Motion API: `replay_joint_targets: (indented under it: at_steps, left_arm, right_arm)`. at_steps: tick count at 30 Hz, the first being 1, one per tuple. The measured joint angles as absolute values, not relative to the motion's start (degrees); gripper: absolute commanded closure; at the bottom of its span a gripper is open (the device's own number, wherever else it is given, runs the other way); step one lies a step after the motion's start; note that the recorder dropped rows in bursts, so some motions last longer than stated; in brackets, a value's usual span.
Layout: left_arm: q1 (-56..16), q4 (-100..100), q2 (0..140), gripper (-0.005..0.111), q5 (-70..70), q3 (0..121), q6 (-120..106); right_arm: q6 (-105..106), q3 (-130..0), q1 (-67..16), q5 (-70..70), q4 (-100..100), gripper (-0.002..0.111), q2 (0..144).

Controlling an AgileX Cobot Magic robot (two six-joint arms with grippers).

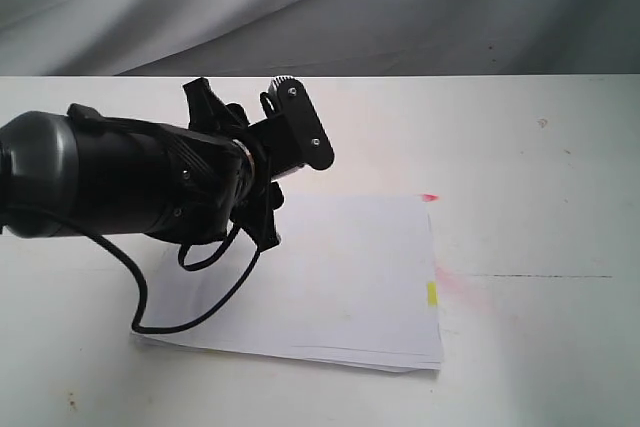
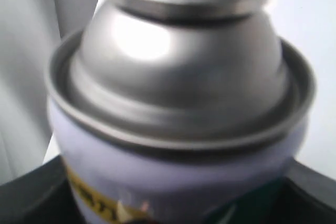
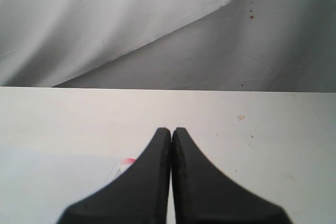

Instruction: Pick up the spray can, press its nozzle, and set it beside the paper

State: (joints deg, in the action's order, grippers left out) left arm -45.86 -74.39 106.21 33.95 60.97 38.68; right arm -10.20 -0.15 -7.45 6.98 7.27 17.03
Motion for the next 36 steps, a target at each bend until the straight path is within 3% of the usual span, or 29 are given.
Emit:
replay_joint_targets:
  at_steps: [15, 25, 36]
  left_arm:
    - [-46.6, -74.9, 106.5, 0.107, 35.2, 61.0, 39.8]
    - [-48.3, -81.8, 105.4, 0.107, 35.9, 51.3, 42.6]
    - [-48.3, -87.3, 105.2, 0.107, 40.1, 50.8, 49.6]
  right_arm:
    - [-10.2, -0.2, -7.4, 7.0, 7.3, 0.108, 17.0]
    - [-10.2, -0.2, -7.4, 7.0, 7.3, 0.108, 17.0]
    - [-10.2, -0.2, -7.4, 7.0, 7.3, 0.108, 17.0]
